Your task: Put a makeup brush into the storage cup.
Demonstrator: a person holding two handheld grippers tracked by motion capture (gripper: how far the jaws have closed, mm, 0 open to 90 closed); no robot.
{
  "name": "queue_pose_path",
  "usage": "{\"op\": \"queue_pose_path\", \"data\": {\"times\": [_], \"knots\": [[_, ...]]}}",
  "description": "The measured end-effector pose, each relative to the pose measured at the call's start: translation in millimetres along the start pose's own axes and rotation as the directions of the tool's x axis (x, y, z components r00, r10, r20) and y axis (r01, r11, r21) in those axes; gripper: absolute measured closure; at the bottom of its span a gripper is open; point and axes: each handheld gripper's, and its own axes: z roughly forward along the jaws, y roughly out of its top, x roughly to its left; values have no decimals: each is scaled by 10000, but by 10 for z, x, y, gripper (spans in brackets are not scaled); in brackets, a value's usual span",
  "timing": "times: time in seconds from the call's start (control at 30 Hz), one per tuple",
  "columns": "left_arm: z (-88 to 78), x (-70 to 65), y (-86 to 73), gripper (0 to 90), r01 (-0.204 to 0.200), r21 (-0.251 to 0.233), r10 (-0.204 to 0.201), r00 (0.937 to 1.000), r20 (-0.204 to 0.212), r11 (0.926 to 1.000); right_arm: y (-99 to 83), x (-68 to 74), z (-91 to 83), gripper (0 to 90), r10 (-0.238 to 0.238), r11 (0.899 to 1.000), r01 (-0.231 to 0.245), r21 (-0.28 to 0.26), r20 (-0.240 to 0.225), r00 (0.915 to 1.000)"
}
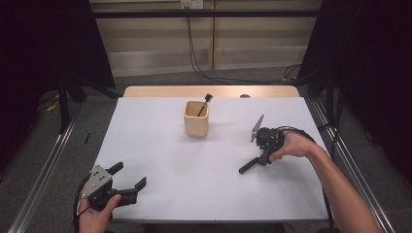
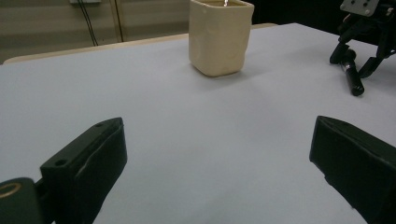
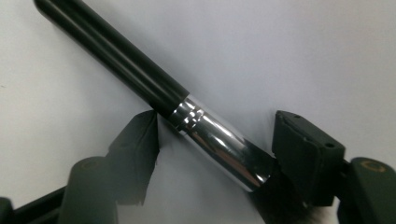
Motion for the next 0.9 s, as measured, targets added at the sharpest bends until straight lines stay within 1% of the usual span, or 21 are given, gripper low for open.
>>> {"op": "queue_pose_path", "data": {"times": [0.03,0.07,0.17,0.2,0.27,0.3,0.33,0.37,0.47,0.53,0.63,0.7,0.77,0.83,0.9], "knots": [[1,1,-1,40,-17,13,17,10000,-5,10000,-1,-6,6,331,103,9999,-103,20,-62,9999],[1,3,-1,40,-69,43,69,10000,7,10000,-2,-13,2,342,109,9999,-109,18,-104,9999],[13,-12,-4,42,-137,68,136,9998,115,9999,-21,-30,-8,401,52,10000,-53,-84,-170,9998],[14,-15,-2,42,-177,69,176,9998,133,9998,-30,-39,-13,417,147,9999,-148,-86,-160,9998],[11,-18,0,42,-195,49,194,9997,141,9998,-47,-50,-23,443,29,10000,-30,-47,-174,9998],[10,-13,0,42,-205,45,205,9997,139,9998,-55,-45,-26,453,93,9999,-94,-35,-205,9997],[11,-9,-1,42,-202,62,201,9997,109,9998,-60,-50,-28,464,-6,10000,5,-52,-179,9998],[10,-7,0,42,-176,87,175,9998,102,9998,-63,-52,-31,484,-61,10000,61,-16,-167,9998],[7,-6,-1,42,-173,68,173,9998,99,9998,-70,-42,-41,565,63,10000,-62,51,-231,9997],[6,-8,0,42,-175,54,175,9998,119,9998,-72,-42,-41,600,-74,10000,74,16,-257,9996],[8,-7,1,42,-223,86,222,9997,108,9997,-70,-27,-50,654,-65,9999,69,129,-273,9996],[6,-9,0,42,-189,73,188,9998,110,9998,-71,-22,-49,703,-71,9999,73,90,-280,9996],[6,-8,0,42,-170,53,169,9998,107,9998,-66,-17,-51,713,-135,9998,140,162,-297,9995],[6,-7,0,42,-171,53,171,9998,101,9998,-62,-11,-51,714,-94,9998,99,197,-264,9996],[6,-6,-1,42,-174,58,174,9998,89,9998,-63,-7,-46,715,-73,9999,75,109,-182,9998]]}}
